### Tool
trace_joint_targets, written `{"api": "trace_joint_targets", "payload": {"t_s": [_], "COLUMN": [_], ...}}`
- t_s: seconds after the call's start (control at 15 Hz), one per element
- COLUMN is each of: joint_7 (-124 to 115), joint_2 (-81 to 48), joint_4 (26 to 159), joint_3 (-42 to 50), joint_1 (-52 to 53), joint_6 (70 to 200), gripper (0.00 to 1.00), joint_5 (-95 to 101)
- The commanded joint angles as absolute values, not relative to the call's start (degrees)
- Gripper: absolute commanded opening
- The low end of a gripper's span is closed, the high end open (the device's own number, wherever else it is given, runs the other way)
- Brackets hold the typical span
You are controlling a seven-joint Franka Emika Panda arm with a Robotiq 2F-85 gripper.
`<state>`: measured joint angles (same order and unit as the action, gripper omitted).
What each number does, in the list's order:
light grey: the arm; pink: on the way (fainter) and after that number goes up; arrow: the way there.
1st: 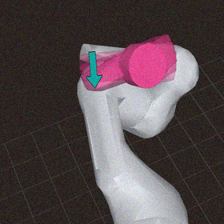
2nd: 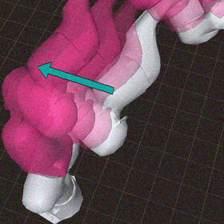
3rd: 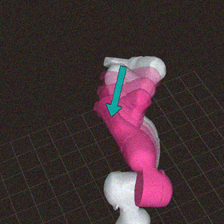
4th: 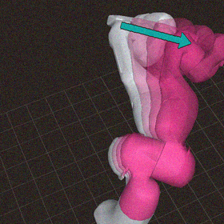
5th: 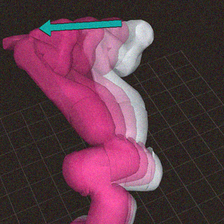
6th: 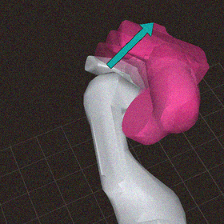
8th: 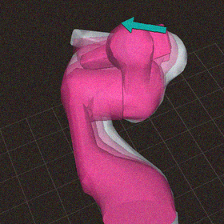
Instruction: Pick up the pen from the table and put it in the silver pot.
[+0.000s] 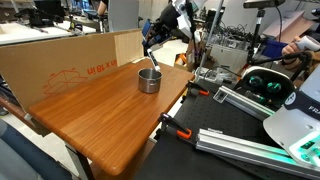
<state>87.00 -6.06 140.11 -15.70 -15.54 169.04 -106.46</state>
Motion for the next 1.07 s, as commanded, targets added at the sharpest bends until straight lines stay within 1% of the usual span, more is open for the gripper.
{"api": "trace_joint_targets", "payload": {"t_s": [0.0,0.4,0.47,0.53,0.6,0.8,1.0], "joint_7": [95.5,104.1,104.4,105.0,104.9,102.9,101.9], "joint_2": [-10.8,-16.1,-16.8,-17.3,-17.9,-19.1,-18.5], "joint_4": [135.7,130.0,129.5,128.9,128.6,128.6,129.2], "joint_3": [-15.5,-13.2,-12.9,-12.3,-11.9,-11.6,-11.5], "joint_1": [-13.8,-10.4,-9.8,-9.2,-8.7,-8.0,-7.9], "joint_6": [175.0,178.2,178.5,178.7,178.7,178.4,178.2], "gripper": [0.06,0.06,0.49,0.51,0.57,0.8,0.99], "joint_5": [-113.7,-121.6,-122.2,-122.9,-123.0,-121.9,-121.7]}}
